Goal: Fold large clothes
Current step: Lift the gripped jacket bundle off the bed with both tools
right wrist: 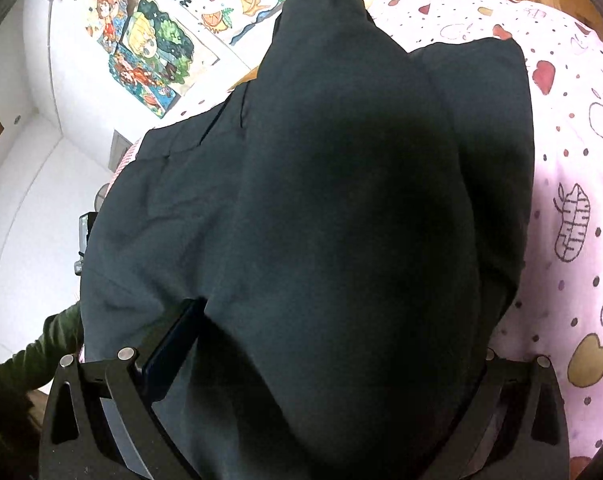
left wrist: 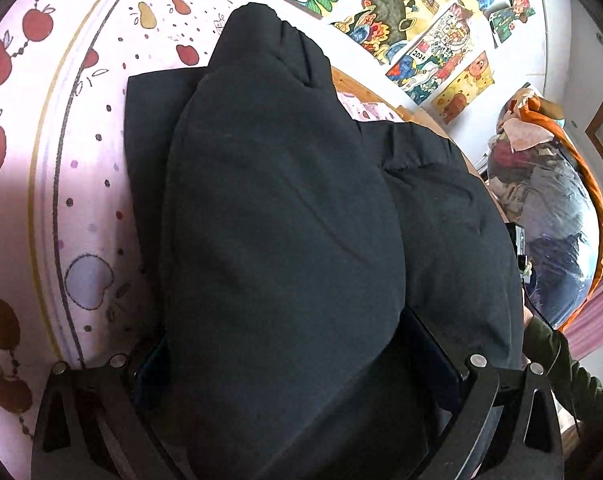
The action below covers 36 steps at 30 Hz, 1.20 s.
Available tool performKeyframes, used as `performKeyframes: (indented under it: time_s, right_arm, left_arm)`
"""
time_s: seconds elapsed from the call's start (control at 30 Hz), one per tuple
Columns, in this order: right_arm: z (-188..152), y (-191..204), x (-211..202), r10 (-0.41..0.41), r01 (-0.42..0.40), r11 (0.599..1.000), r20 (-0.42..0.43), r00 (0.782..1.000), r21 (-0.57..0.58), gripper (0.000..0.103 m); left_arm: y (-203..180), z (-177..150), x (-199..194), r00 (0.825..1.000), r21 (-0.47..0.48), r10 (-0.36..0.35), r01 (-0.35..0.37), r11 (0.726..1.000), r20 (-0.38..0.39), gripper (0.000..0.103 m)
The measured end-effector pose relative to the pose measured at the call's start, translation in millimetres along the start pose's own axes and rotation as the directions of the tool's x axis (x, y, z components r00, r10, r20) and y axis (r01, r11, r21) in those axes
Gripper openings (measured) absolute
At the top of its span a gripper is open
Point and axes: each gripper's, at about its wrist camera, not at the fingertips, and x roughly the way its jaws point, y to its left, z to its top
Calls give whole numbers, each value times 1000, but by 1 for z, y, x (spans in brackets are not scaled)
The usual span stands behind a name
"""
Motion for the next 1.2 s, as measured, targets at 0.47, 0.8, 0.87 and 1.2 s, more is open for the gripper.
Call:
performKeyframes:
  time_s: [0.47, 0.8, 0.87, 1.2]
  right_arm:
    - [2, 18, -7, -63, 62, 996, 5, 998, 62, 100]
    - [-14, 45, -25, -97, 88, 991, 98, 990, 100, 43]
    - [-12, 56, -29, -120, 110, 989, 105, 987, 95, 35]
    - [-1, 123, -73, -132, 129, 991, 182, 974, 29, 22]
  left_arm:
    - [-21, 2, -10, 996, -58, 85, -85, 995, -8, 75]
    - [-57, -10, -29, 980, -57, 194, -192, 980, 36, 41]
    - [-64, -8, -36, 979, -81, 199, -196, 977, 40, 34]
    - [-115, -16, -82, 974, -75, 214, -209, 975, 76, 27]
